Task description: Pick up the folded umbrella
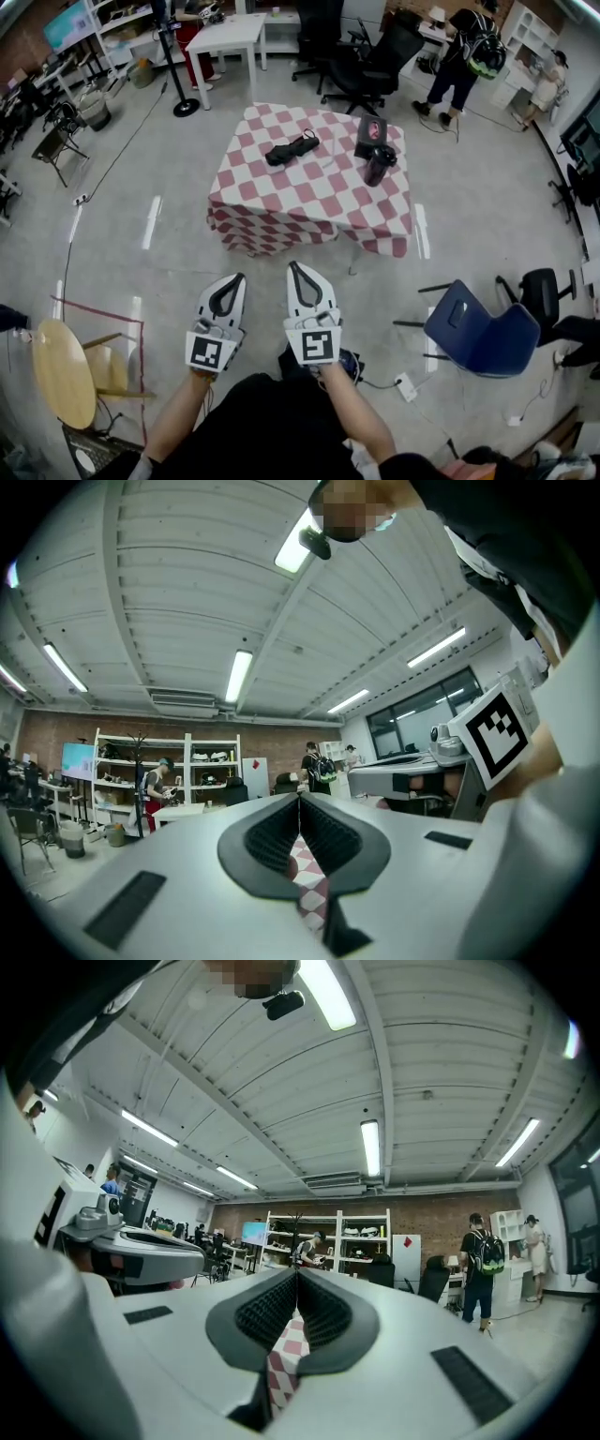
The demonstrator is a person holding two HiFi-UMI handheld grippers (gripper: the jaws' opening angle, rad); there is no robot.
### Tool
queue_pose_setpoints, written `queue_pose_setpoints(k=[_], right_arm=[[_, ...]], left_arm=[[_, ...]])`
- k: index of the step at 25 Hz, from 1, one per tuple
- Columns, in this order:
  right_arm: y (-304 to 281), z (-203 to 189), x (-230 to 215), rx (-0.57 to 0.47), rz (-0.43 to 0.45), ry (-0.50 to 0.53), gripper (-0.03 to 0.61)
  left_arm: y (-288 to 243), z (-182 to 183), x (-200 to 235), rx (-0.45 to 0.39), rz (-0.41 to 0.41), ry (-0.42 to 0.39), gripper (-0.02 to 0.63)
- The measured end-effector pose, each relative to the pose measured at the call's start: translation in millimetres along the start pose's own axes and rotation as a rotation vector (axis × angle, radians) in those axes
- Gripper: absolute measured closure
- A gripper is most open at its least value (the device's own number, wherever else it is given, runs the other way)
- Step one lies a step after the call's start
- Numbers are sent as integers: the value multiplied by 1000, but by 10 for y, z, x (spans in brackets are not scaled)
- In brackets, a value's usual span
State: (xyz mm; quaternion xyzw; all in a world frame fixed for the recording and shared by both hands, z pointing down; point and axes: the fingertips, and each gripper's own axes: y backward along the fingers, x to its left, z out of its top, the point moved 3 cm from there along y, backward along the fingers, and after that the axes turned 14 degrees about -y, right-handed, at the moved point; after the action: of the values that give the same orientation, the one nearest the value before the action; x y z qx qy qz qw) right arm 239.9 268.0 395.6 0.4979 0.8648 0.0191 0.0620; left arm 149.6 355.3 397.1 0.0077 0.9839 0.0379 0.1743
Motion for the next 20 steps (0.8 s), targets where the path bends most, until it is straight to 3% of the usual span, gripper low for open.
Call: queue_pose_setpoints(k=[9,20], right_arm=[[-507,-213,-463,70,-5,-16,566],[-1725,-226,-620,105,-73,53,566]], left_arm=[[-544,-183,249,26,12,14,598],[-1377,-611,1216,-25,-45,62,598]])
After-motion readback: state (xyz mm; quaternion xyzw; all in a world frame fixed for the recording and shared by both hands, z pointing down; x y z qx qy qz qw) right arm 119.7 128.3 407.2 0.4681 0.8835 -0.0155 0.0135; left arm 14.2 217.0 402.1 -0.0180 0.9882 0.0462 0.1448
